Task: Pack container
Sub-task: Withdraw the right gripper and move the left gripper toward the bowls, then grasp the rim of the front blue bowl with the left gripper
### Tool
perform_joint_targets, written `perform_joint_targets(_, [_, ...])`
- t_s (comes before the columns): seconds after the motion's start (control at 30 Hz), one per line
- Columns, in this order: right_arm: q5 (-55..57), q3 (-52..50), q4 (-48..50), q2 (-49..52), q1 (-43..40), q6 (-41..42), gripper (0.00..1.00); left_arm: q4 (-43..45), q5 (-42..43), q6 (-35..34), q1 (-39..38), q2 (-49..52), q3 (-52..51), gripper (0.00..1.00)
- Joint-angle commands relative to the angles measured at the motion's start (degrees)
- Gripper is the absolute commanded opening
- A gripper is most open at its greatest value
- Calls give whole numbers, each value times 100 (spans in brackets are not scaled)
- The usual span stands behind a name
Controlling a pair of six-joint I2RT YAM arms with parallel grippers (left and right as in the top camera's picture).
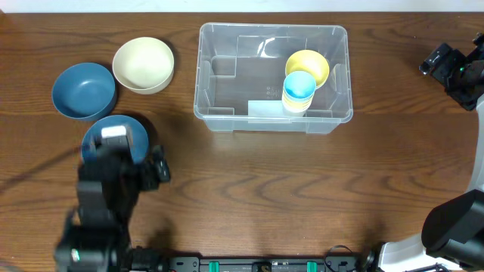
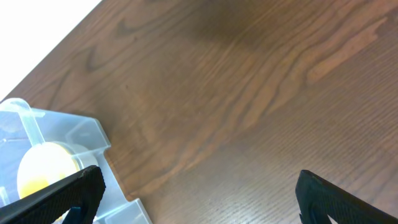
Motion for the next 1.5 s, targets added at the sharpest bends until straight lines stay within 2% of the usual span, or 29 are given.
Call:
perform_joint_targets(0.0, [17, 42, 2, -153, -37, 52, 99, -555, -146, -35, 28, 1014, 813, 98])
perform_joint_targets(0.27, [17, 42, 0, -153, -35, 52, 99, -737, -120, -50, 31, 2695, 1034, 98])
perform_joint_targets(0.47, [17, 42, 0, -153, -33, 52, 99, -501, -122, -70, 31, 3733, 1034, 100])
perform_joint_targets(0.67, [17, 42, 0, -153, -33, 52, 99, -24, -393, -72, 31, 4507, 1034, 87])
perform_joint_targets(0.93, [15, 42, 0, -153, -33, 52, 99, 330, -855, -177, 42, 5198, 1034, 86])
perform_joint_targets(1.27, [15, 42, 0, -153, -31, 52, 99, 560, -881, -175, 72, 5488, 1034, 60])
perform_joint_targets(1.47, [15, 42, 0, -153, -33, 52, 99, 634, -925, -175, 299, 5580, 1032, 59])
